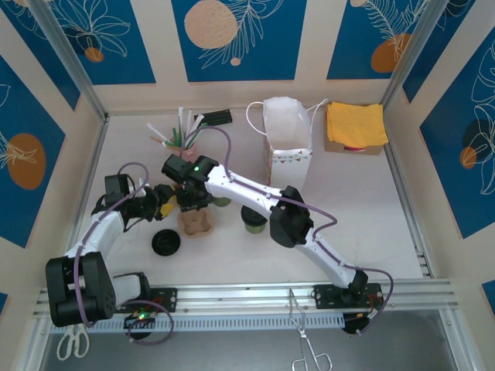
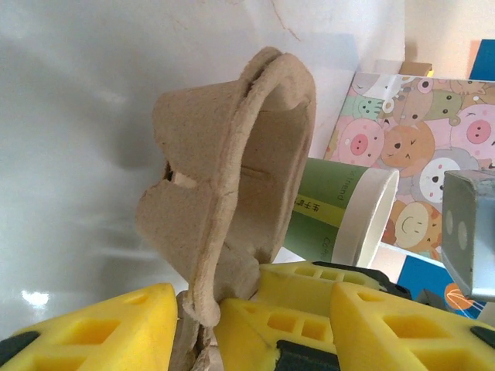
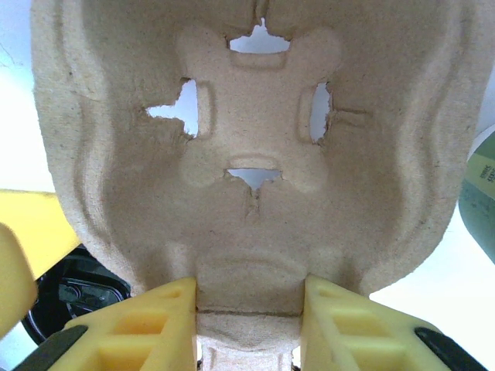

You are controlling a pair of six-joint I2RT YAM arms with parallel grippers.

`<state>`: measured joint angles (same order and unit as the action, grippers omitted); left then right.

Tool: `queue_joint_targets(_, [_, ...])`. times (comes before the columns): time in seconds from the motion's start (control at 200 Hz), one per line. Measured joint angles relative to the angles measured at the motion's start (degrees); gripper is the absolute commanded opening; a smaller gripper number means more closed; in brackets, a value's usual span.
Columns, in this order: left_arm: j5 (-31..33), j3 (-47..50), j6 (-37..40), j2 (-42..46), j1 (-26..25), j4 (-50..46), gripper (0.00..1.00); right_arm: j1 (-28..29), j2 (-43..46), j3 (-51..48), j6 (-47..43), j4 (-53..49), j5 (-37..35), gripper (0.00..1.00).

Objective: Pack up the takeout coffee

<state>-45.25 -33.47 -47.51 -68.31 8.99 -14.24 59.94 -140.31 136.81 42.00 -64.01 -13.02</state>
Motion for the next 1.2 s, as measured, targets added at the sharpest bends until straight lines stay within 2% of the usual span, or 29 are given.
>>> queue_joint_targets(0.525, [-0.87,0.00,-0.46,0.00,0.00,1.70,0.51,0.00,0.00,0.00,-0.02,0.42,0.39,0.33])
queue_joint_targets(1.2, [-1.46,0.59,-1.51,-1.29,0.00,4.00,0.55,0.00,0.00,0.00,-1.07,0.55,0.39,0.33])
